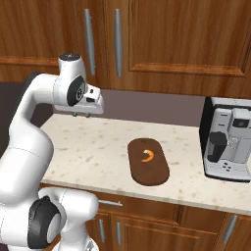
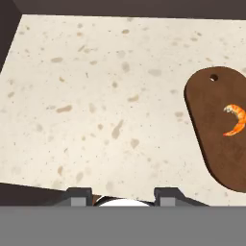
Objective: Open the cabinet, retrieve the rolling pin, and place it next to the meat on the cutting board to prepare for tenderizing.
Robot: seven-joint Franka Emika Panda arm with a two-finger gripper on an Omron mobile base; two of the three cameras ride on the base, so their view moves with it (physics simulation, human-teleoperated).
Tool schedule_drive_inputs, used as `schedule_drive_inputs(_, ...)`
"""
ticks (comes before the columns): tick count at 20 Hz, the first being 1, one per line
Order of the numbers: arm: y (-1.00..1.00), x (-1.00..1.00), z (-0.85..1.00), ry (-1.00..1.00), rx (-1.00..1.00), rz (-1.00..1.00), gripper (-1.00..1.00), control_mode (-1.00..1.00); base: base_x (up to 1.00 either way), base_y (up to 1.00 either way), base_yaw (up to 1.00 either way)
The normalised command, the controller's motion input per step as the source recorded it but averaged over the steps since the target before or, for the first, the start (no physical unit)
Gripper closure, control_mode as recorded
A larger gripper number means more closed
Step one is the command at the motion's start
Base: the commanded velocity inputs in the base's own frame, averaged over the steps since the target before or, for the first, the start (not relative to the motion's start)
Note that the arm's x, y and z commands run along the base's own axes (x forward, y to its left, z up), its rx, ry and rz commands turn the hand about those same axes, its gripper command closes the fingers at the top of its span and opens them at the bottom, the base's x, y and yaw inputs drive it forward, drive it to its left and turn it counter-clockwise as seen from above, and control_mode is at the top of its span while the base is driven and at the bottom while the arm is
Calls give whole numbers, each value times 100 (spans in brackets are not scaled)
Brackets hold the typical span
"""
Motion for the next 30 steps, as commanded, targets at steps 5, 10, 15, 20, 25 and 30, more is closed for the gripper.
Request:
schedule_drive_inputs(5, -1, 0, 0, 0, 0, 0, -100, -100, 0, 0, 0)
schedule_drive_inputs(10, 0, -7, 2, -10, -4, 0, -100, -100, 0, 0, 0)
schedule_drive_inputs(15, 0, -52, 14, -27, -12, -6, -100, -100, 0, 0, 0)
schedule_drive_inputs(20, 0, -80, 41, -38, -1, -4, -100, -100, 0, 0, 0)
schedule_drive_inputs(25, 0, -76, 59, -42, 2, 0, -100, -100, 0, 0, 0)
schedule_drive_inputs(30, -4, -71, 75, -46, 3, -3, -100, -100, 0, 0, 0)
